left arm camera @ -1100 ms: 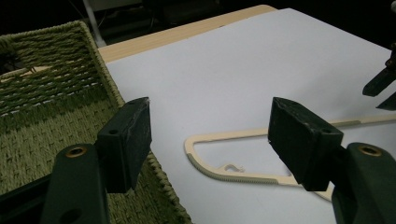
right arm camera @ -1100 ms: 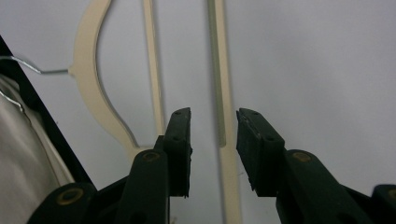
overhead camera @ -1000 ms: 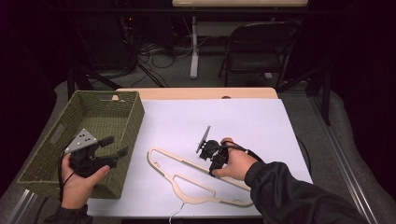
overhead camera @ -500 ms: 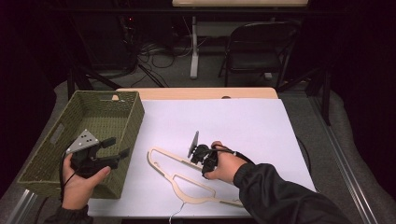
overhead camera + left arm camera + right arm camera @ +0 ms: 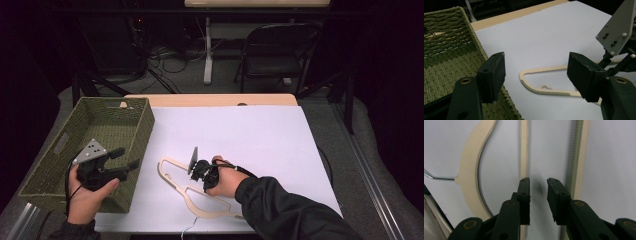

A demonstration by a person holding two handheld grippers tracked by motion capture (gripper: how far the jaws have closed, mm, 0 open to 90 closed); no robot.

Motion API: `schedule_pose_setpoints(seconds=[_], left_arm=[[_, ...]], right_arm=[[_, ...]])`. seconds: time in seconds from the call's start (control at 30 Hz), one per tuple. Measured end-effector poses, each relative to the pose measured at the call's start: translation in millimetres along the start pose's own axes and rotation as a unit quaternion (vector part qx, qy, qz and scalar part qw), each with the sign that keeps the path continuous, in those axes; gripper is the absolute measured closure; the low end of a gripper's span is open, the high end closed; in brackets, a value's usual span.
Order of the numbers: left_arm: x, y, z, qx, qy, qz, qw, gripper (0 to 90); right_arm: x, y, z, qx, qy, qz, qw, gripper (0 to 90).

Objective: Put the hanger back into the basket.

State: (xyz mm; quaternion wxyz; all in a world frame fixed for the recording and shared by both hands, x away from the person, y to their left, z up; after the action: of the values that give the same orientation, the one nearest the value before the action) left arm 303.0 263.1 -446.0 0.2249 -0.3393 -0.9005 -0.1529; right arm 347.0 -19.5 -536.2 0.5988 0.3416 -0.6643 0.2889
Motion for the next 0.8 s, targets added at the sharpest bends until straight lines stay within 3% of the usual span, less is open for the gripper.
schedule_pose_setpoints(seconds=[0.8], left_arm=[[-0.3,0.6,0.8,0.002,0.000,-0.002,1.0000,31.4]], right_arm=[[-11.6,11.9,-2.1,0.009,0.013,-0.012,0.9998,77.7]])
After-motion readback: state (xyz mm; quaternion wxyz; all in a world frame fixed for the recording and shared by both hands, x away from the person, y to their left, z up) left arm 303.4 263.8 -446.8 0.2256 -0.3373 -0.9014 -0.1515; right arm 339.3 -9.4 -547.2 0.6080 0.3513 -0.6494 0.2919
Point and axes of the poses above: each handheld gripper's, and its own axes: x roughly backward along the jaws, z roughly out of its underside, y roughly to its left, the point moved 2 cm from there along -x, roughly forward along the jaws, and after that the axes turned 12 degrees about -x, right-handed, at the moved point
